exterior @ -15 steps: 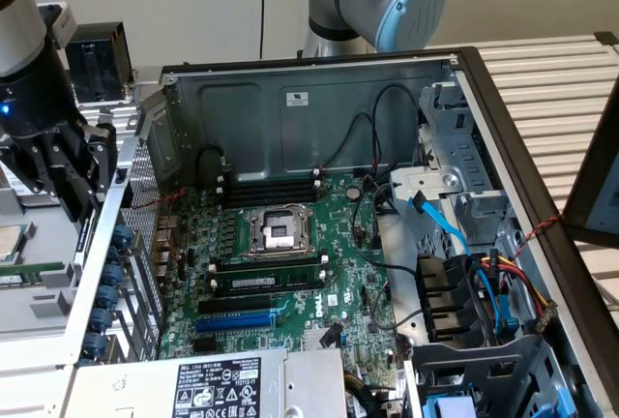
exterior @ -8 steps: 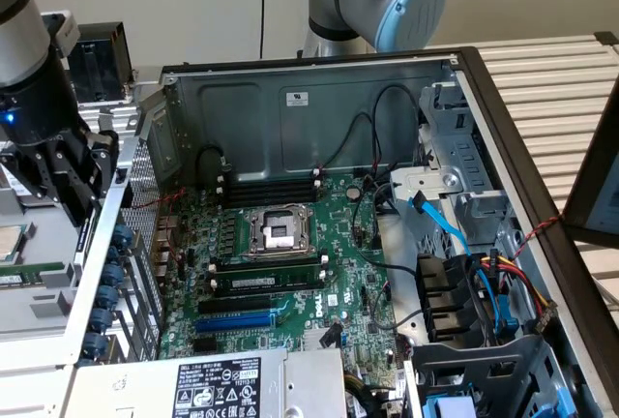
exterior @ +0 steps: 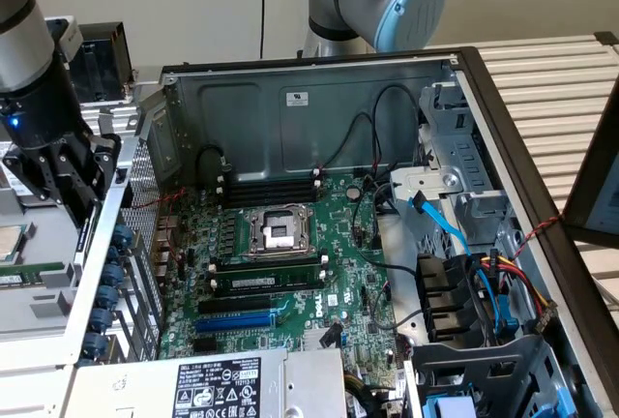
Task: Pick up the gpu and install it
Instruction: 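Pick up the gpu and move the gpu toward the slot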
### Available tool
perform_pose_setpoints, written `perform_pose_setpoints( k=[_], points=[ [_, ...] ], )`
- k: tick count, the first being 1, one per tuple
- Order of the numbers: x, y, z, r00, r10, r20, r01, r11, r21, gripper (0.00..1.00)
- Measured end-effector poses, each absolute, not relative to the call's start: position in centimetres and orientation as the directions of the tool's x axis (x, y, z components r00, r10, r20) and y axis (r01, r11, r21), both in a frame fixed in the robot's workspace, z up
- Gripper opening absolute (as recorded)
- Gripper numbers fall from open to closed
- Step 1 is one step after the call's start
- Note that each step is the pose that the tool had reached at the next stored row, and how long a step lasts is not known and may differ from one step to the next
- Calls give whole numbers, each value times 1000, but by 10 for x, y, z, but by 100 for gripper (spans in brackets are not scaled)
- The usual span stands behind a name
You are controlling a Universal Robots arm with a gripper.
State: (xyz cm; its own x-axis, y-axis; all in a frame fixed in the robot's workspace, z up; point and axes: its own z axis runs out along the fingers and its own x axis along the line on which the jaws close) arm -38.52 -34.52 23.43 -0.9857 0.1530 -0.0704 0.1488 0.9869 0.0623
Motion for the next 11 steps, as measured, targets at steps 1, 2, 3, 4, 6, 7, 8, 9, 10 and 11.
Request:
perform_pose_setpoints(
  k=[1,2,3,4,6,7,8,9,10,11],
  points=[
    [-385,-345,234,-986,153,-71,149,987,62,47],
    [-386,-344,233,-986,153,-71,149,987,62,47],
    [-386,-344,233,-986,153,-70,149,987,62,44],
    [-386,-344,232,-986,153,-70,149,987,62,44],
    [-386,-344,232,-986,153,-69,149,987,62,37],
    [-387,-344,232,-986,153,-69,149,987,62,37],
    [-387,-344,232,-986,153,-69,149,987,62,37],
    [-387,-344,232,-986,153,-68,149,987,62,37],
    [-387,-344,232,-986,154,-68,149,987,62,37],
    [-387,-343,232,-986,154,-67,150,987,63,37]
  ],
)
